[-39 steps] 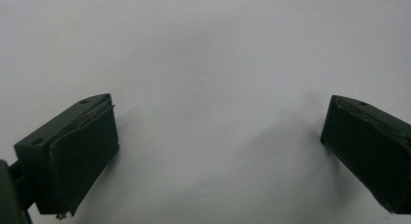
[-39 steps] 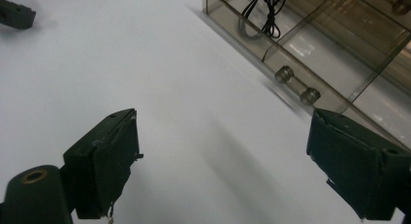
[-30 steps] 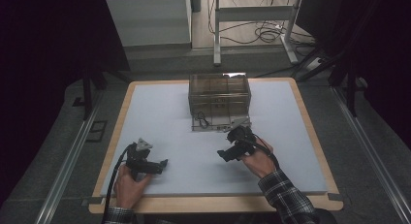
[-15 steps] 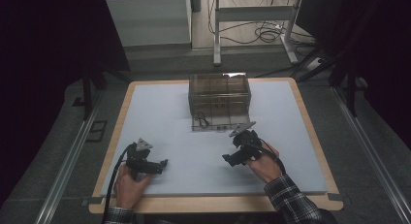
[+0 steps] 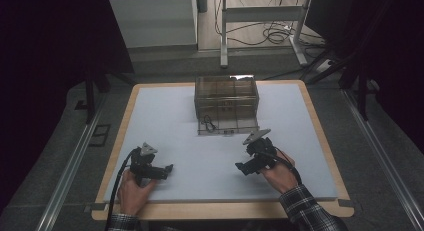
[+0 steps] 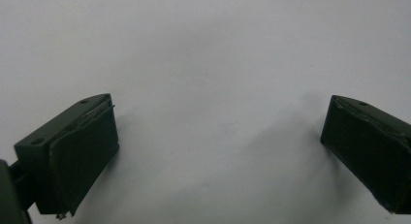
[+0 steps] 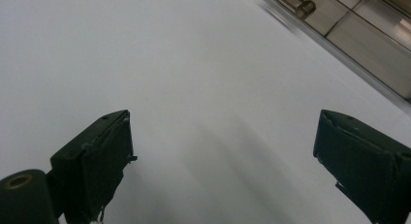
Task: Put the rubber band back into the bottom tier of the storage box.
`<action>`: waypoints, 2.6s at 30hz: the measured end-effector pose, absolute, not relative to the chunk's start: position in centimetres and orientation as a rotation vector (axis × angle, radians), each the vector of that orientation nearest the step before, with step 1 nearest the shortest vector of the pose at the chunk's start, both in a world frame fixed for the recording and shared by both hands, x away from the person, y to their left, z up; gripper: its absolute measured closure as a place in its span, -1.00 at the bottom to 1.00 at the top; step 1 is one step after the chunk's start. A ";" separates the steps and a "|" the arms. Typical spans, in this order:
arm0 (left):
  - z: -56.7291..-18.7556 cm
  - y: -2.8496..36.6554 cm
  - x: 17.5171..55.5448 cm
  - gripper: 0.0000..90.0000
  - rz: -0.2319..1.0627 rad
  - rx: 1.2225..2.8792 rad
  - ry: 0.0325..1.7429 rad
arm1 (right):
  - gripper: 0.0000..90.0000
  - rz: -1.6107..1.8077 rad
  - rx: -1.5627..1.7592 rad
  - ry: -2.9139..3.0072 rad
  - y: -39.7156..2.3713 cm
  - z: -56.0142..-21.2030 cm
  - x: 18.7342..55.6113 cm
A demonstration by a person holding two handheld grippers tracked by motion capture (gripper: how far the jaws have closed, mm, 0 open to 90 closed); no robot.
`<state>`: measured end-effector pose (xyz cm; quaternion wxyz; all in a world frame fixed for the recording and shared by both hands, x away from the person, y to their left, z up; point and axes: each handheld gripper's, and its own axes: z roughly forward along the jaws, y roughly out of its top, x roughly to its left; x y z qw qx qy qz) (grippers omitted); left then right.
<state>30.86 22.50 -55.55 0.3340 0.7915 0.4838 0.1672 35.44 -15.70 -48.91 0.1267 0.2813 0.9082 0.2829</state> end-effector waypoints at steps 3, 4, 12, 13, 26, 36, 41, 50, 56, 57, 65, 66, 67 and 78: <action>-55.6 22.5 30.9 -1.00 0.436 2.066 1.263 | -0.84 0.818 0.824 2.643 -15.9 -48.9 35.4; -55.6 22.5 30.9 -1.00 0.436 2.067 1.263 | -0.84 0.815 0.826 2.639 -16.2 -49.0 35.3; -55.6 22.5 30.9 -1.00 0.436 2.066 1.263 | -0.84 0.812 0.852 2.627 -17.2 -49.0 35.0; -55.6 22.5 30.9 -1.00 0.436 2.066 1.263 | -0.84 0.812 0.852 2.627 -17.2 -49.0 35.0; -55.6 22.5 30.9 -1.00 0.437 2.066 1.263 | -0.84 0.815 0.884 2.612 -18.8 -48.9 34.5; -55.6 22.5 30.9 -1.00 0.437 2.067 1.263 | -0.84 0.805 0.903 2.598 -20.1 -49.2 34.2; -55.6 22.5 30.9 -1.00 0.437 2.066 1.263 | -0.84 0.803 0.905 2.597 -20.5 -49.3 34.0; -55.6 22.5 30.9 -1.00 0.436 2.066 1.263 | -0.85 0.804 0.926 2.576 -21.5 -49.2 33.4; -55.6 22.5 30.9 -1.00 0.437 2.066 1.263 | -0.85 0.812 0.958 2.561 -22.5 -49.1 32.9; -55.6 22.5 30.9 -1.00 0.437 2.066 1.263 | -0.85 0.812 0.958 2.561 -22.5 -49.1 32.9; -55.5 22.5 30.9 -1.00 0.437 2.068 1.263 | -0.85 0.800 1.004 2.539 -24.0 -49.2 32.5; -55.5 22.5 30.9 -1.00 0.437 2.068 1.262 | -0.85 0.799 1.010 2.536 -24.2 -49.3 32.5; -55.5 22.5 30.9 -1.00 0.437 2.068 1.263 | -0.85 0.797 1.016 2.533 -24.4 -49.3 32.4; -55.5 22.5 30.9 -1.00 0.437 2.068 1.262 | -0.85 0.735 1.086 2.519 -26.7 -50.1 31.9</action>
